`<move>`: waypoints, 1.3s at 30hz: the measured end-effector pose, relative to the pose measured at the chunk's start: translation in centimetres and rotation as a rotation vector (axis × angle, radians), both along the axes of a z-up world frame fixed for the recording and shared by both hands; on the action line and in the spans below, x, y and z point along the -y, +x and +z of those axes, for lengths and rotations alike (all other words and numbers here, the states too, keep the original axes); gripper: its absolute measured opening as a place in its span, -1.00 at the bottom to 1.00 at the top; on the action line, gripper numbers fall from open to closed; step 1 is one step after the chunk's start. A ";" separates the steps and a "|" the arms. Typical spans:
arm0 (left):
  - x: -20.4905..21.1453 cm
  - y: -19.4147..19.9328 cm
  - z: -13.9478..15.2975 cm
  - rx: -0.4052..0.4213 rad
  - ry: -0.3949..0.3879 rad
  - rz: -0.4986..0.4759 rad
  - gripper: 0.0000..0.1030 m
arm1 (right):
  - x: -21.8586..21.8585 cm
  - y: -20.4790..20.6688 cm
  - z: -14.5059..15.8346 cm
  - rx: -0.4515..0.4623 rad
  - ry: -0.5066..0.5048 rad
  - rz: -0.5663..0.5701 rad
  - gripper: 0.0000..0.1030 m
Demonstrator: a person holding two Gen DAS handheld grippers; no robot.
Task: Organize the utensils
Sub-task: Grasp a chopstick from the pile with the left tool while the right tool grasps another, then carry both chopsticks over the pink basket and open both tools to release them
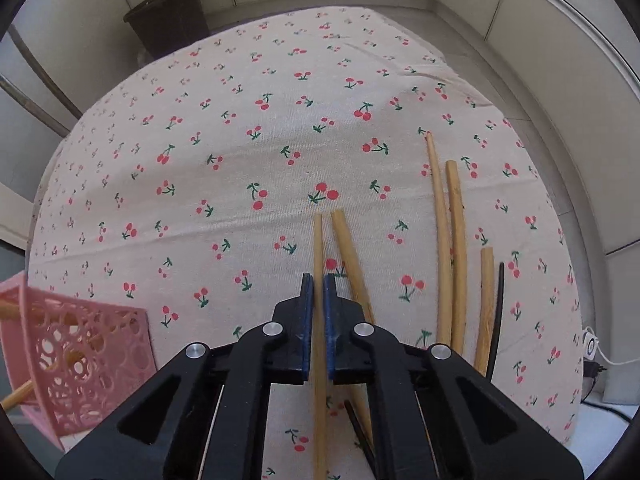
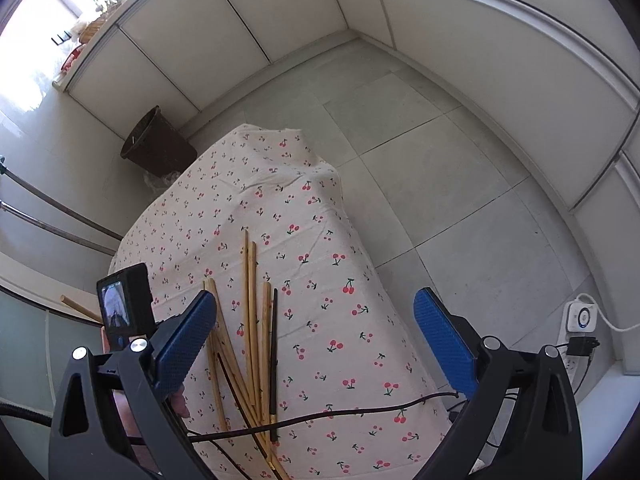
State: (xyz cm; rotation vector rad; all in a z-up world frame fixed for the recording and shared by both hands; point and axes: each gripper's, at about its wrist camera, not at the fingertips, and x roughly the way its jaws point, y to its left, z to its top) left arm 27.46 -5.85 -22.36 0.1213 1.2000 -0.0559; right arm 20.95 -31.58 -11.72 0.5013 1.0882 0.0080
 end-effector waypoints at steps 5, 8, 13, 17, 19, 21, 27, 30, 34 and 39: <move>-0.9 -5.9 3.6 0.130 0.007 -0.063 -0.91 | -2.0 1.6 -2.2 -0.032 -0.018 0.041 0.86; -1.3 -8.7 6.5 0.159 -0.017 -0.069 -0.91 | -3.1 3.1 -4.1 -0.059 0.003 0.054 0.86; -3.5 -13.5 10.5 0.213 -0.097 -0.076 -0.91 | -4.1 5.8 -7.7 -0.130 0.150 -0.007 0.66; -4.8 -16.9 12.4 0.254 -0.189 -0.065 -0.91 | -6.6 8.0 -9.0 -0.143 0.123 0.013 0.10; -4.7 -17.8 12.9 0.274 -0.202 -0.079 -0.91 | -7.7 8.9 -9.6 -0.145 0.093 0.025 0.00; -4.5 -17.9 13.2 0.289 -0.208 -0.099 -0.91 | -8.7 9.7 -10.0 -0.142 0.059 0.042 -0.18; -5.2 -18.4 14.7 0.311 -0.242 -0.116 -0.91 | -10.5 11.3 -10.7 -0.136 0.041 0.059 -0.34; -5.7 -18.3 14.7 0.309 -0.242 -0.108 -0.91 | -11.5 11.8 -11.3 -0.145 0.009 0.074 -0.47; -6.2 -18.1 14.6 0.303 -0.241 -0.093 -0.91 | -12.3 12.0 -12.0 -0.139 -0.046 0.087 -0.54; -6.6 -18.2 14.8 0.310 -0.236 -0.080 -0.91 | -13.9 12.0 -12.1 -0.106 -0.175 0.130 -0.83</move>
